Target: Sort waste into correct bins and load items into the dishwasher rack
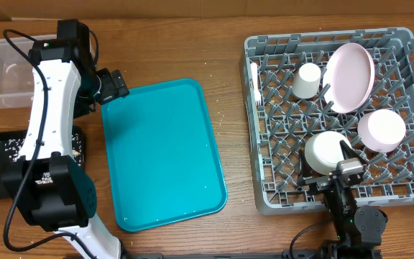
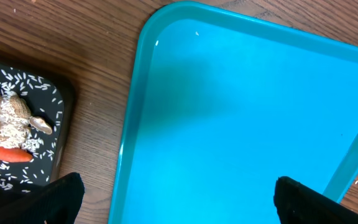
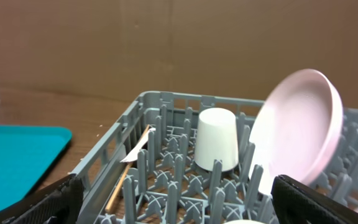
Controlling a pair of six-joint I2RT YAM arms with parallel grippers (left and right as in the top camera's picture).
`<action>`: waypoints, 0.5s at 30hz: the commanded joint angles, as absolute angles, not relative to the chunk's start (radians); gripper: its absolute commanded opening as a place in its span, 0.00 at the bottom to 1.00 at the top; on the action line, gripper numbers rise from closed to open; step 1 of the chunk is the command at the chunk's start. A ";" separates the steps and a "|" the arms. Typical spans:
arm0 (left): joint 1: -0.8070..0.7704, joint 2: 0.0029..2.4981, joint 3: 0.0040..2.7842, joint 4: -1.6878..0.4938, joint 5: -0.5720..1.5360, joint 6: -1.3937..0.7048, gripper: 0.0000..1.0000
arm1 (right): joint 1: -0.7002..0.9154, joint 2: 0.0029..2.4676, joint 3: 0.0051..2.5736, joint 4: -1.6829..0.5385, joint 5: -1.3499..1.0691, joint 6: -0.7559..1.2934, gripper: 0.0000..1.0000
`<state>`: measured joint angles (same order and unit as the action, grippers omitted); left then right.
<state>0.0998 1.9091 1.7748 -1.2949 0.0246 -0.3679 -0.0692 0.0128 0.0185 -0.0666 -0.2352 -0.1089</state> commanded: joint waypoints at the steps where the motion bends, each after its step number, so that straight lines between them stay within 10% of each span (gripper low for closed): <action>1: 0.098 1.890 1.794 -1.297 0.019 -0.382 1.00 | -0.062 0.002 0.009 -0.077 -0.113 0.099 1.00; 15: 0.098 1.890 1.794 -1.297 0.019 -0.382 1.00 | -0.062 0.002 0.008 -0.082 -0.038 0.097 1.00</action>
